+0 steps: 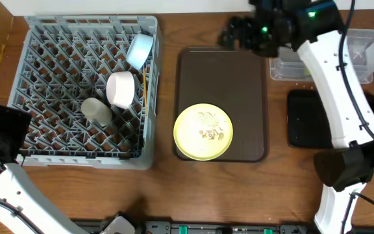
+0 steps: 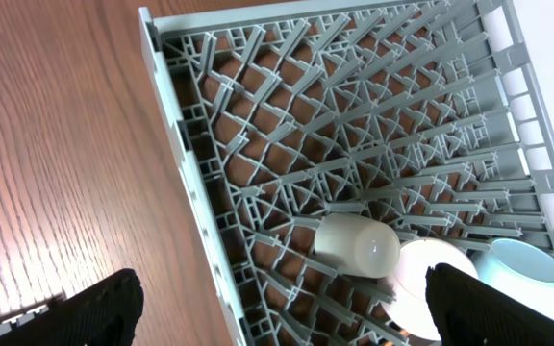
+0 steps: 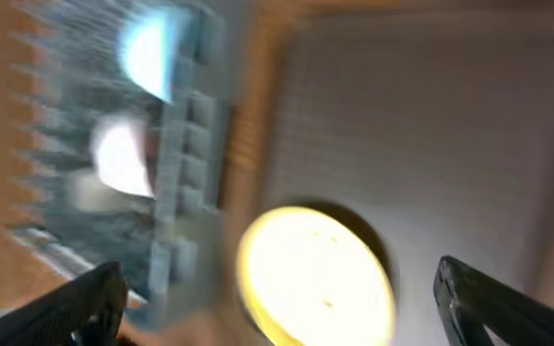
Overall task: Sort waste into correct bins and load items into the dishwasher
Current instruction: 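Raise the right gripper and move it back over the tray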
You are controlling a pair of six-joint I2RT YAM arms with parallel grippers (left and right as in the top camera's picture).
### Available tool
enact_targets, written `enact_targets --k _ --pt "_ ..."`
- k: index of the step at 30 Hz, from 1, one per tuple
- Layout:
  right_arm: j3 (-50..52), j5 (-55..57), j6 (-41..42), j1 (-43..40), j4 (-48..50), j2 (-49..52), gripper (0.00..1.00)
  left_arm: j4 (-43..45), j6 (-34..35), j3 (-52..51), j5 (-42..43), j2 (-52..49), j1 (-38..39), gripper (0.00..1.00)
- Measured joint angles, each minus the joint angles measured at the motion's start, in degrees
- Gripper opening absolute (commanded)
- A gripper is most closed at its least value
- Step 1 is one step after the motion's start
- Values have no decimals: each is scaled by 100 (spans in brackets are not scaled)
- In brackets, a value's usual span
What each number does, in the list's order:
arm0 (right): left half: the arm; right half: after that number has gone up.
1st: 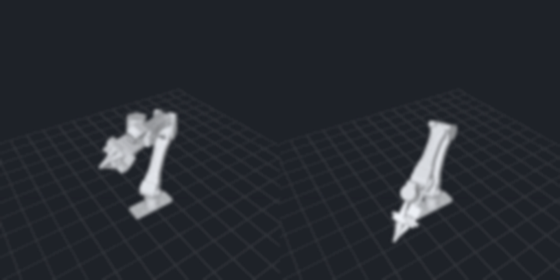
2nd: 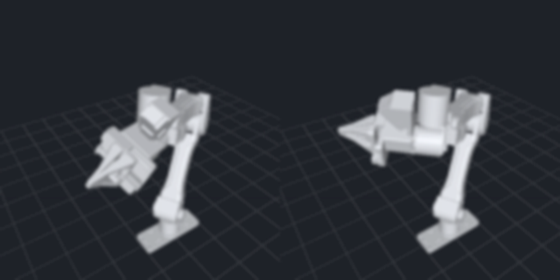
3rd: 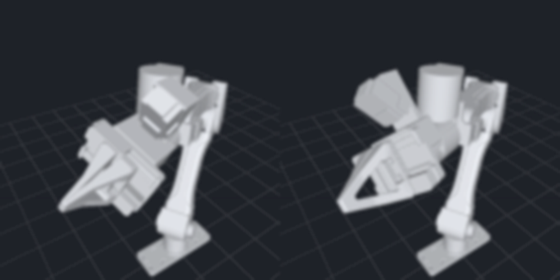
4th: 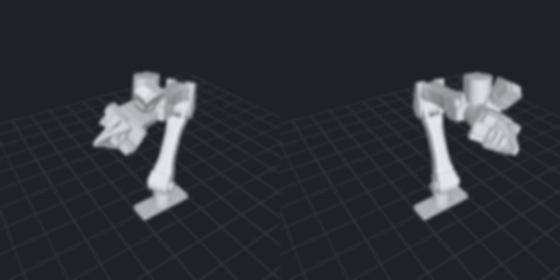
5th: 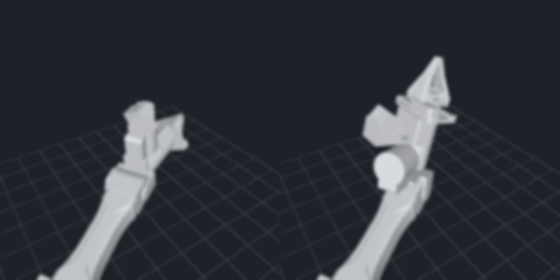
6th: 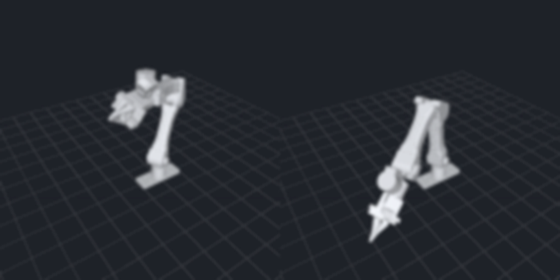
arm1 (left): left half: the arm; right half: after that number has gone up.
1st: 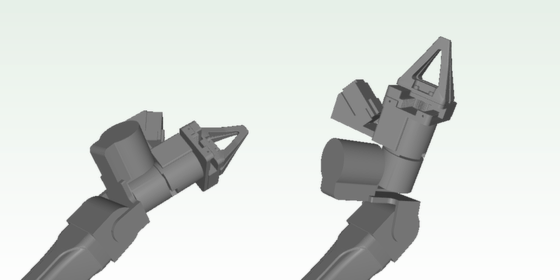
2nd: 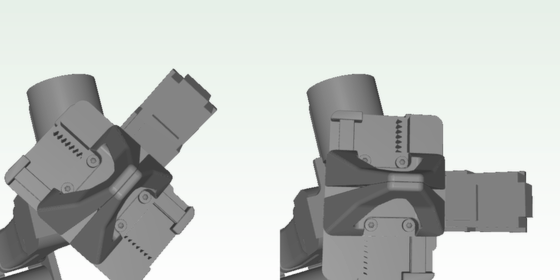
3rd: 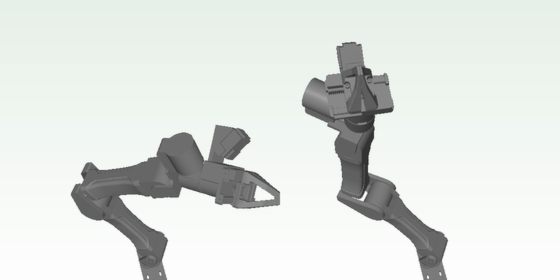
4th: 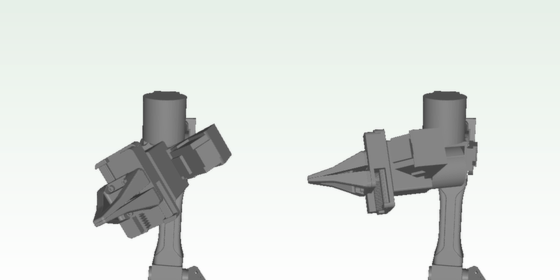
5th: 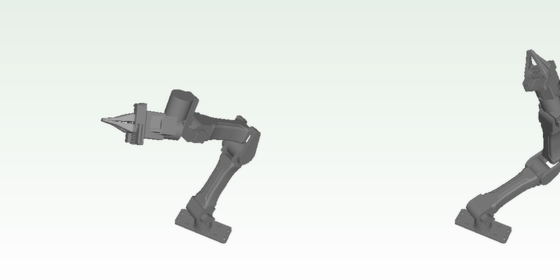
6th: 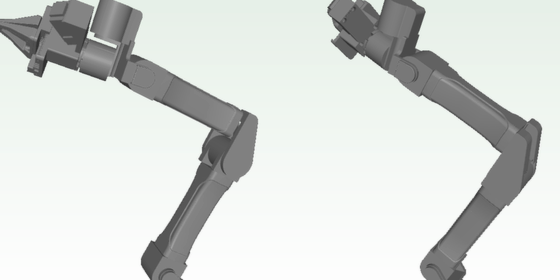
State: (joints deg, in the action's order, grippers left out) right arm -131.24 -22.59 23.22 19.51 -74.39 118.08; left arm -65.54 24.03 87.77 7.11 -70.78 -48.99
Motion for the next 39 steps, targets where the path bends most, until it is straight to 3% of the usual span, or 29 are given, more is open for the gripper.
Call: enact_targets --k 7,15,21,36,38,39 --pt "505 485 -588 197 -868 85 99 0 0 0 0 0 0 95" --pt "1539 592 -756 780 -605 120 99 -2 0 0 0 0 0 95" --pt "1639 608 -758 986 -588 173 99 -2 0 0 0 0 0 95" --pt "905 605 -872 -632 -1379 -179 99 -2 0 0 0 0 0 95" --pt "907 435 -1067 -629 -1386 -186 91 -2 0 0 0 0 0 95" --pt "925 354 -1220 -575 -1377 -186 78 -2 0 0 0 0 0 95"
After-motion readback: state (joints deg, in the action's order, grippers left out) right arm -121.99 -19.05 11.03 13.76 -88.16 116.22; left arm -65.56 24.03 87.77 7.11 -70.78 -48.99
